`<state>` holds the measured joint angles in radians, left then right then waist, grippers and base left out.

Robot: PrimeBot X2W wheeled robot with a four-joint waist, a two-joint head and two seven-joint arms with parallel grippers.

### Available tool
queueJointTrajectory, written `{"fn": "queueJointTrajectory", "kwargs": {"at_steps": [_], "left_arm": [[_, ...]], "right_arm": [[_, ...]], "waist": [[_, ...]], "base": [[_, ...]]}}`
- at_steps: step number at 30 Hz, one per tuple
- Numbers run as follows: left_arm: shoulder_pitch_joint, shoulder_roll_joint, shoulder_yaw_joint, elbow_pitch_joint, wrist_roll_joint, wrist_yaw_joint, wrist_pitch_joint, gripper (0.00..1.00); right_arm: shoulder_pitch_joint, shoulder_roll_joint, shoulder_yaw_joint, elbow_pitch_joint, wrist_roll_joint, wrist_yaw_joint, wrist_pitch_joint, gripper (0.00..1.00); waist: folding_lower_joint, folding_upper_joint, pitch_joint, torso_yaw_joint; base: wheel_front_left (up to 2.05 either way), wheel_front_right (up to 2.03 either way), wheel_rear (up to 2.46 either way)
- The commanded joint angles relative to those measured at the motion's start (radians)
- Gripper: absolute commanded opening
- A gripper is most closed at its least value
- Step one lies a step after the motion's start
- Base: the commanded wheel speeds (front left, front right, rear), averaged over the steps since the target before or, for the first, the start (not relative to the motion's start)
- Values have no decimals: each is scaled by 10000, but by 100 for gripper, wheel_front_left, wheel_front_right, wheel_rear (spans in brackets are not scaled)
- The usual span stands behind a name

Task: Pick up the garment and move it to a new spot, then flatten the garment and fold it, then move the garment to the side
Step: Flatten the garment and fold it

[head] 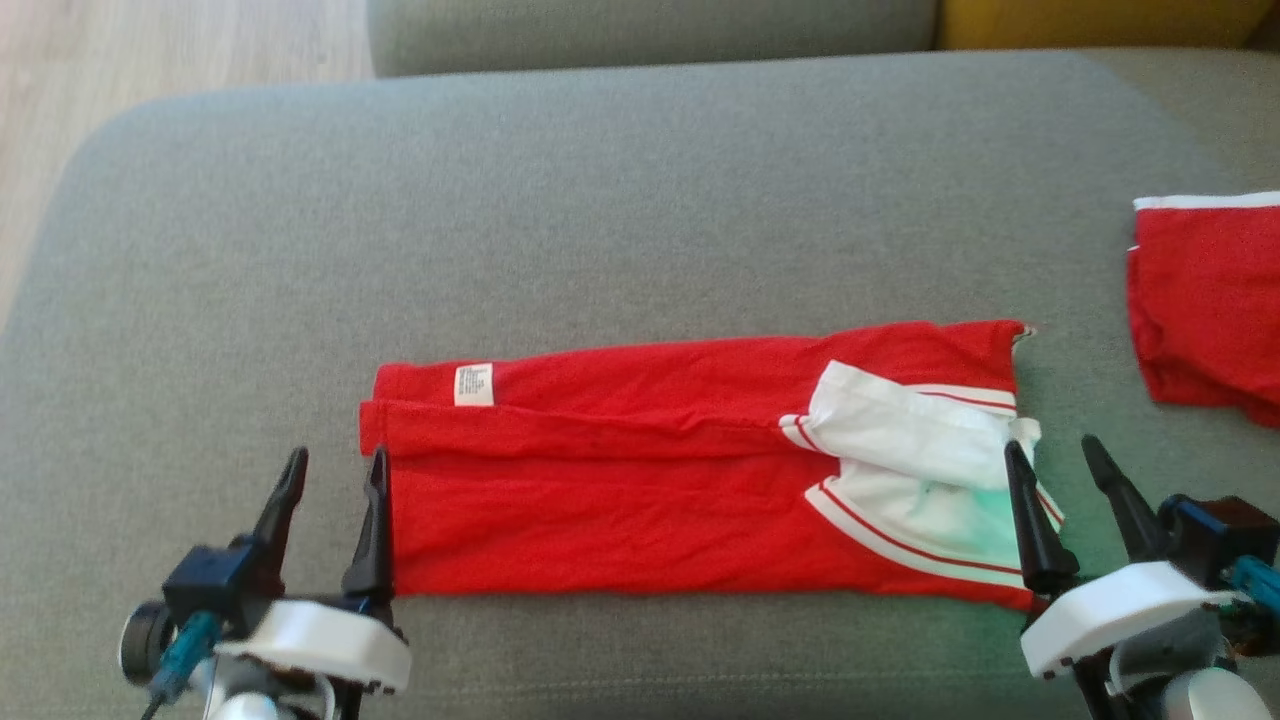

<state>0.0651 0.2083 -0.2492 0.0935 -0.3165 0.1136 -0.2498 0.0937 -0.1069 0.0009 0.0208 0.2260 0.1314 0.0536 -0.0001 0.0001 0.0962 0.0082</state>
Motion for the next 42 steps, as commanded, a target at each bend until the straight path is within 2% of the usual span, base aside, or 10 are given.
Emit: {"fn": "queueJointTrajectory", "kwargs": {"at_steps": [1,14,16,21,22,23,24,25,32,42], "left_arm": [[-677,36,269,-279,136,-63,-120,100],[-1601,-340,110,-68,357,-477,-120,100],[-1740,-434,144,-9,440,-569,-120,100],[-1903,-565,244,89,561,-725,-120,100],[-1926,-591,269,100,582,-753,-120,100],[-1946,-616,293,113,604,-781,-120,100],[-1963,-639,316,127,627,-808,-120,100],[-1979,-661,342,136,649,-836,-120,100],[-1968,-786,542,164,793,-982,-120,100],[-1869,-921,762,189,941,-1132,-120,100]], "right_arm": [[-403,-189,112,-95,-169,-7,146,100],[-1418,5,-737,1375,-1112,-7,1893,100],[-1616,120,-961,1616,-1246,-7,2558,100],[-1789,260,-1024,1815,-890,-7,3455,100],[-1809,272,-993,1843,-777,-7,3607,93],[-1828,274,-959,1846,-710,-7,3725,45],[-1841,275,-916,1836,-627,-7,3823,9],[-1852,276,-887,1824,-535,-7,3913,0],[-1889,108,-981,1505,-207,-7,4006,0],[-1586,-267,-2101,778,-91,-7,3998,0]], "waist": [[1,-1,251,106],[1,-1,1311,453],[1,-1,1453,496],[1,-1,1570,508],[1,-1,1584,504],[1,-1,1594,498],[1,-1,1600,492],[1,-1,1605,484],[1,-1,1554,369],[1,-1,1380,163]], "base": [[0,0,0],[0,0,0],[0,0,0],[0,0,0],[0,0,0],[0,0,0],[0,0,0],[0,0,0],[0,0,0],[0,0,0]]}}
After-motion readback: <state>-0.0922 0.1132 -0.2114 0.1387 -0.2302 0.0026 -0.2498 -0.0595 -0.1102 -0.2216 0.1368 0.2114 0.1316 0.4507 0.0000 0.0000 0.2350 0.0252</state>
